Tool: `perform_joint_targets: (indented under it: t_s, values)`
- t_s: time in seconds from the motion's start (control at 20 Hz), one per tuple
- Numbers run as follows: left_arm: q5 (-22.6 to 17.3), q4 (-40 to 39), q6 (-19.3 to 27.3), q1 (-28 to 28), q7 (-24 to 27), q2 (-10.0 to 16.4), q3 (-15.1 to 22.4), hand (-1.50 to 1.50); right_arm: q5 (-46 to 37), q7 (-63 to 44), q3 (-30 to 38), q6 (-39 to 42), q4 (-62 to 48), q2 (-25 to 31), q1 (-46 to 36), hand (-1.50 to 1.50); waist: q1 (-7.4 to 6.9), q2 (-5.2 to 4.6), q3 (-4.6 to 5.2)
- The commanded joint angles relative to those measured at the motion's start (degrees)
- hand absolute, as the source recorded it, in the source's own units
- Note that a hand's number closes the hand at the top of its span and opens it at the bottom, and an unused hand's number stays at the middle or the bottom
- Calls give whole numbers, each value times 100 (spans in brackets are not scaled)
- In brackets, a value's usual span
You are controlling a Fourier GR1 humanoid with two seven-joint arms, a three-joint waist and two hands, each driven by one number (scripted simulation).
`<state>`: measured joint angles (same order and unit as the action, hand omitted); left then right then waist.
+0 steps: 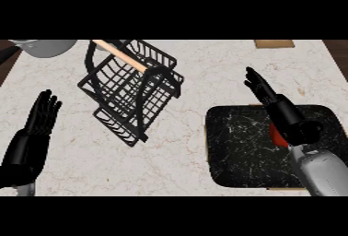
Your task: Pick the bell pepper from the tray and place it in the tiered basket
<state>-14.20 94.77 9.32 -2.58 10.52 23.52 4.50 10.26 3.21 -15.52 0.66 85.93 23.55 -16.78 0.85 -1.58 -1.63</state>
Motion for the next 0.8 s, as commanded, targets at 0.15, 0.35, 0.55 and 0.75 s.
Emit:
perform_joint_targets:
  t_s: [0.15,0.35,0.55,0.75]
  values:
    - [-122,-390,-121,226,-965,159,-16,0,-822,802,159,-1256,617,-525,100,150,34,164,161]
    - [-215,-390,-24,-147,-1137,73,16,0,-1535,-3,1385,-3080,-41,-206,630,150,641,169,181]
    - [-355,-621,-198,262,-1513,75,77,0,-2066,319,1204,-4682,142,-1457,919,-150,197,147,170]
    - [-455,-563,-403,458,-1828,150,63,0,-3377,-430,872,-4938,694,-794,1347,-150,43,176,179]
